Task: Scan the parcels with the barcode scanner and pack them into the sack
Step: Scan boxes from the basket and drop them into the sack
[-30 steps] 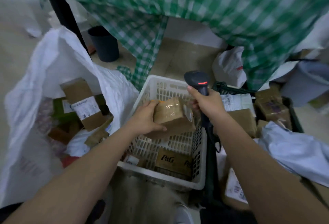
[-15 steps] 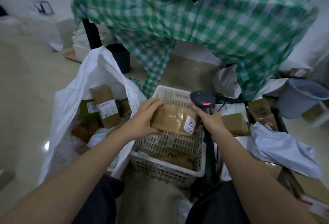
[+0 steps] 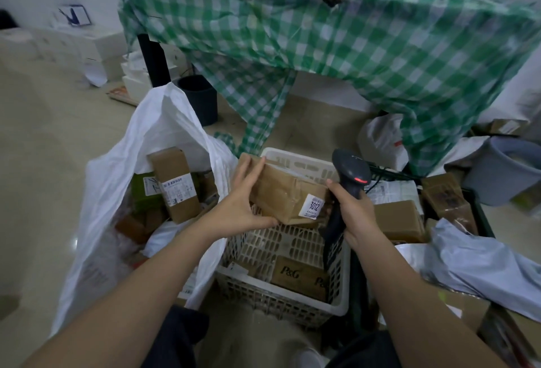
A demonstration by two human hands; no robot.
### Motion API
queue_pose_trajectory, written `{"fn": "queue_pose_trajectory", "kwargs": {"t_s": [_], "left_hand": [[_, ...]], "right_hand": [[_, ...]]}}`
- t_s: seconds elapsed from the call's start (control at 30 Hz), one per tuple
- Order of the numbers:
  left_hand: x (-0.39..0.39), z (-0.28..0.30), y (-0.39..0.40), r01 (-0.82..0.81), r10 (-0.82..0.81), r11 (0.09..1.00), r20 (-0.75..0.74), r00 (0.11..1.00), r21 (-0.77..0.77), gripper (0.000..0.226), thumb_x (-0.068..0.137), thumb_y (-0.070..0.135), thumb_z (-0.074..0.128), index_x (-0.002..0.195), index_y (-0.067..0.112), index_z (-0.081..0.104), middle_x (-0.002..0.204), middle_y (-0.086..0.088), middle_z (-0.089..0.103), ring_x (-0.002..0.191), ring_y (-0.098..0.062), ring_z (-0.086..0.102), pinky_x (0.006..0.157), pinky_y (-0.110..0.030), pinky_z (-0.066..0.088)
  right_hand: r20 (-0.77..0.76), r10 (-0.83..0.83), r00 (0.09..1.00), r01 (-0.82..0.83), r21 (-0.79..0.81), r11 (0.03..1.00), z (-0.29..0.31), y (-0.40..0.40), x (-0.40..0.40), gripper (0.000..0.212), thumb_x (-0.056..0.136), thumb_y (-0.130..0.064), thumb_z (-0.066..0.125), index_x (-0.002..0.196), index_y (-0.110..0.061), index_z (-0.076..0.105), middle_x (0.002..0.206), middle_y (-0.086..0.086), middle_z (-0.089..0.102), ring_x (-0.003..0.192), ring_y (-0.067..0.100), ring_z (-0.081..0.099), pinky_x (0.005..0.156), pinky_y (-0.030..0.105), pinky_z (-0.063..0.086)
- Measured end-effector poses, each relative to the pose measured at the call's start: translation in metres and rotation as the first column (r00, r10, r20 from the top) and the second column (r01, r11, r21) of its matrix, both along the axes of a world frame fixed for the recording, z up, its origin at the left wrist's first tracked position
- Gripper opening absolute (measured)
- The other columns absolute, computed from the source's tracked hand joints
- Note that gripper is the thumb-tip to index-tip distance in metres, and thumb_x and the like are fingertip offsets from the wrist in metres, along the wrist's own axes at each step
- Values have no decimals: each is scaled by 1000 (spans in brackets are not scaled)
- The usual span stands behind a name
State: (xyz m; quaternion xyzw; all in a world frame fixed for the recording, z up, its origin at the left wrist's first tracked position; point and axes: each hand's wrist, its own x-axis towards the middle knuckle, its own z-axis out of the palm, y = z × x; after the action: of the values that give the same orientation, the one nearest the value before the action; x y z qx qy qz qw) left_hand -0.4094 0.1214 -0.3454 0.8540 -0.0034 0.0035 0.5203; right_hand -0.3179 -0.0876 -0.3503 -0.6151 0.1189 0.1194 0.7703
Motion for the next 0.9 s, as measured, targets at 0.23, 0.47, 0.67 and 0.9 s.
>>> {"fn": "queue_pose_trajectory", "kwargs": {"t_s": [0.23, 0.47, 0.67, 0.9], "left_hand": [[2, 19, -22, -327, 368, 886, 69, 927, -330, 81, 89, 48, 57, 152, 36, 7, 157, 20, -6, 145, -7, 8, 109, -23, 20], [9, 19, -18, -531, 480, 631, -254, 840, -565, 129, 56, 44, 88, 152, 27, 4, 156, -5, 22, 134, -22, 38, 109, -41, 37], [5, 16, -8, -482, 257, 601, -416, 872, -638, 63, 86, 22, 70, 138, 26, 36, 110, -2, 68, 96, -13, 65, 69, -33, 55], [3, 9, 11, -498, 273, 685, -446, 852, -532, 77, 81, 13, 74, 145, 20, 30, 104, -6, 69, 94, -18, 67, 84, -37, 55]], "right_hand": [[148, 64, 987, -65, -2, 998, 4, 6, -9, 23, 81, -13, 76, 101, -10, 65, 90, 4, 68, 81, 18, 64, 71, 29, 52], [180, 125, 976, -110, -89, 990, 2, 8, -19, 22, 79, -12, 78, 98, -16, 68, 95, 1, 73, 96, 19, 68, 90, 37, 52], [201, 132, 971, -112, -110, 988, 4, 4, -18, 21, 82, -8, 74, 98, -18, 65, 97, -1, 70, 96, 17, 65, 91, 34, 51], [238, 285, 928, -224, -252, 941, 4, 4, -21, 24, 82, -13, 75, 101, -22, 63, 96, -4, 69, 88, 8, 64, 78, 22, 50]]}}
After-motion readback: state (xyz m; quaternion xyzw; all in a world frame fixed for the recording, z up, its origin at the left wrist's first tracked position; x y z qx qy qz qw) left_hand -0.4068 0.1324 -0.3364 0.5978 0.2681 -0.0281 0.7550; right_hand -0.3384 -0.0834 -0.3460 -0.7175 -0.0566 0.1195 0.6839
